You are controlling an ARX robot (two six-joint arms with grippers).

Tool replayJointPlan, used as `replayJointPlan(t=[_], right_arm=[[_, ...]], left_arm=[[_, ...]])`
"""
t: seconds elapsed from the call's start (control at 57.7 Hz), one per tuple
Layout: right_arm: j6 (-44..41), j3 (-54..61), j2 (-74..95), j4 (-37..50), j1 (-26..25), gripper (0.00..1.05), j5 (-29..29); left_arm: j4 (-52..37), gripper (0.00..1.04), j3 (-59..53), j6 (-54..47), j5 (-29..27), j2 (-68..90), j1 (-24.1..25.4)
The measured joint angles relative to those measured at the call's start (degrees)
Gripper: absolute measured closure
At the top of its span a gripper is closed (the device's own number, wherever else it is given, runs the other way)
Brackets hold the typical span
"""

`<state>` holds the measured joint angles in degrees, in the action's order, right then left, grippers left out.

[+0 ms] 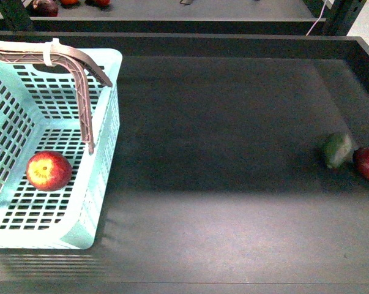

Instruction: Pick apple with right arm and hold basket with left

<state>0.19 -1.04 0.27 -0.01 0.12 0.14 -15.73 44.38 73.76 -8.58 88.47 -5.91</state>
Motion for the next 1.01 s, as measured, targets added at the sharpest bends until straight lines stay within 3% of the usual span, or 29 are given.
replayJointPlan(t=[0.069,0.173,0.295,0.416,0.642,1.006], right_arm=[[0.02,0.0,-0.02,0.0,0.0,0.09,0.0],[0.0,0.0,-0.02,0.0,0.0,0.09,0.0],[0.0,0.0,0.0,0.0,0.0,0.09,-0.02],[0.0,0.0,0.0,0.0,0.0,0.09,0.0],[0.02,0.0,-0.02,0.0,0.0,0.09,0.0],[0.02,0.0,0.0,0.0,0.0,0.09,-0.02]], left_arm=[[-23.15,0.31,-10.12,-21.24,3.45,-0.09,0.66],[-39.54,0.49,-18.23,-48.63,4.39,-3.39,1.18],[-42.88,0.76,-24.52,-66.84,5.03,-10.43,2.34],[-42.16,1.02,-30.56,-71.56,8.41,-16.06,5.18],[-41.66,1.02,-38.8,-72.83,8.59,-24.59,5.79],[-28.7,1.02,-42.73,-72.98,8.59,-41.7,5.79]])
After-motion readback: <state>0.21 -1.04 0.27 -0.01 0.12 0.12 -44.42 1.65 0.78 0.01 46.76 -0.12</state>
